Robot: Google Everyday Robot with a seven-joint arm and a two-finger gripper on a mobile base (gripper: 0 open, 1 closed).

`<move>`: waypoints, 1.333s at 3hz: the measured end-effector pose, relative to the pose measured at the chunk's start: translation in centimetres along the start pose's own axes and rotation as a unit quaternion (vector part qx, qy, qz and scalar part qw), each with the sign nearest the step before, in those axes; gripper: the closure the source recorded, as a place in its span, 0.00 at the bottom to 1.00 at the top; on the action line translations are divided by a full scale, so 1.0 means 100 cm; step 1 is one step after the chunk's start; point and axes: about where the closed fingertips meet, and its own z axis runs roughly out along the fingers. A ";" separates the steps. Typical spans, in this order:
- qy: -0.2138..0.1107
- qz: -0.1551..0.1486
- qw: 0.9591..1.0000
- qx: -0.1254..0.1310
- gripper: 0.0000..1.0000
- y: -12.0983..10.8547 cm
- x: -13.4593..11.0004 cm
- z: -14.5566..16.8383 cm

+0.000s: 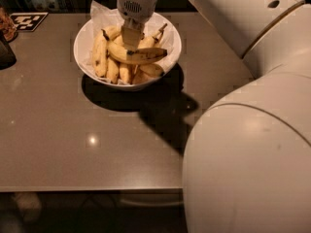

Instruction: Pick banana from white bowl

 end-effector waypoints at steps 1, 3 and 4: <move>0.000 0.000 1.000 0.000 0.36 0.000 0.000 0.000; 0.000 0.000 1.000 0.000 0.00 0.000 0.000 0.000; 0.000 0.000 1.000 0.000 0.00 0.000 0.000 0.000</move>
Offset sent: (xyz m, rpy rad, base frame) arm 0.0000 0.0000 0.0000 0.0000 0.0000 0.0000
